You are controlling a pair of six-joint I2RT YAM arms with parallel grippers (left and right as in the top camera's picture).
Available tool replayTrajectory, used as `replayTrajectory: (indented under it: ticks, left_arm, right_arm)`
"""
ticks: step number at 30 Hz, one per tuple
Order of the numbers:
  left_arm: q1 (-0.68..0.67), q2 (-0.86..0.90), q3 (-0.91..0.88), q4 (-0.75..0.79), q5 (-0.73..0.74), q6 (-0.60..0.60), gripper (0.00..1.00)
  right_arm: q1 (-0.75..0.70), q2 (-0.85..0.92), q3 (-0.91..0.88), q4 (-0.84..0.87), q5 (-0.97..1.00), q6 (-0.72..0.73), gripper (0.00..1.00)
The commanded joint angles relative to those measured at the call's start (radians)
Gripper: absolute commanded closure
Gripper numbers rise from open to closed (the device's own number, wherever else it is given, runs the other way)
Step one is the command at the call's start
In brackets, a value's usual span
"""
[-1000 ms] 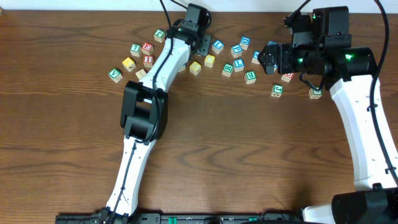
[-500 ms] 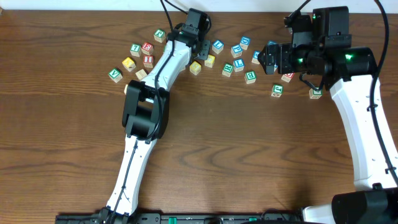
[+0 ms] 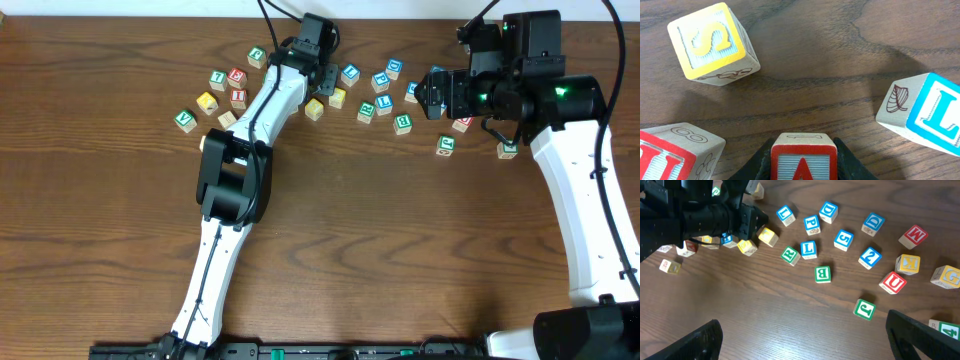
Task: Spell out AI2
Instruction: 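Carry the A block toward the open table and set it down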
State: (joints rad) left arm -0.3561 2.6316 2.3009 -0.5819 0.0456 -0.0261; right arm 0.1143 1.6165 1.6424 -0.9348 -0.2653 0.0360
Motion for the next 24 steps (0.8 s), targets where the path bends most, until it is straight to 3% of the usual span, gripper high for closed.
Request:
replayTrajectory:
  ticks: [1,7,12,19,24]
  left_arm:
    - [-0.001,-0.072,0.007,-0.01,-0.013,-0.012,0.72]
    - [-0.001,-0.196,0.007,-0.071,-0.015,-0.019,0.73]
    - [-0.001,-0.34,0.007,-0.197,-0.058,-0.115,0.73]
    - [-0.001,-0.479,0.007,-0.486,-0.058,-0.282,0.73]
    - [-0.004,-0.492,0.006,-0.703,-0.058,-0.328,0.74]
  right_arm:
    - [-0.002,0.002,0.002,-0.002,0.004,-0.008,0.01]
    - [-0.002,0.002,0.002,-0.002,0.005,-0.008,0.01]
    - [-0.002,0.002,0.002,-0.002,0.004,-0.008,0.01]
    - [-0.002,0.002,0.002,-0.002,0.004,-0.008,0.01]
    - [-0.002,0.002,0.002,-0.002,0.004,-0.008,0.01]
